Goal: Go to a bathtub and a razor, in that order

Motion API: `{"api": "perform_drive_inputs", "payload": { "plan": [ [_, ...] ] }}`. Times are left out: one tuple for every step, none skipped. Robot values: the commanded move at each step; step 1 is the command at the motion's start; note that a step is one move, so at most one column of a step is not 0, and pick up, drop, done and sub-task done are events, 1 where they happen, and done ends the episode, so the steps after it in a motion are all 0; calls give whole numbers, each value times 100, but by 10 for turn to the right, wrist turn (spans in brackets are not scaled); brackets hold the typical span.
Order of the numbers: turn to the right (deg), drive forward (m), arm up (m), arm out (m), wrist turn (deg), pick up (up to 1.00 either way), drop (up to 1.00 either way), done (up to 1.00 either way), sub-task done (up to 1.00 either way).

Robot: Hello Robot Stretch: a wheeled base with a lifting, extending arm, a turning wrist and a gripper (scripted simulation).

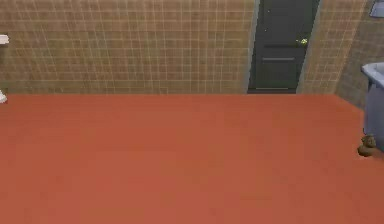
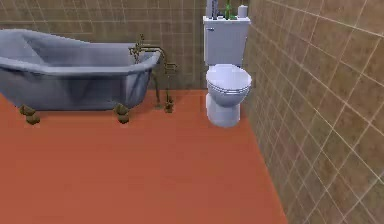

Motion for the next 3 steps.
{"api": "perform_drive_inputs", "payload": {
  "plan": [
    [450,0,0,0,0,0,0,0,0],
    [180,0,0,0,0,0,0,0,0],
    [0,5,0,0,0,0,0,0,0]
  ]
}}
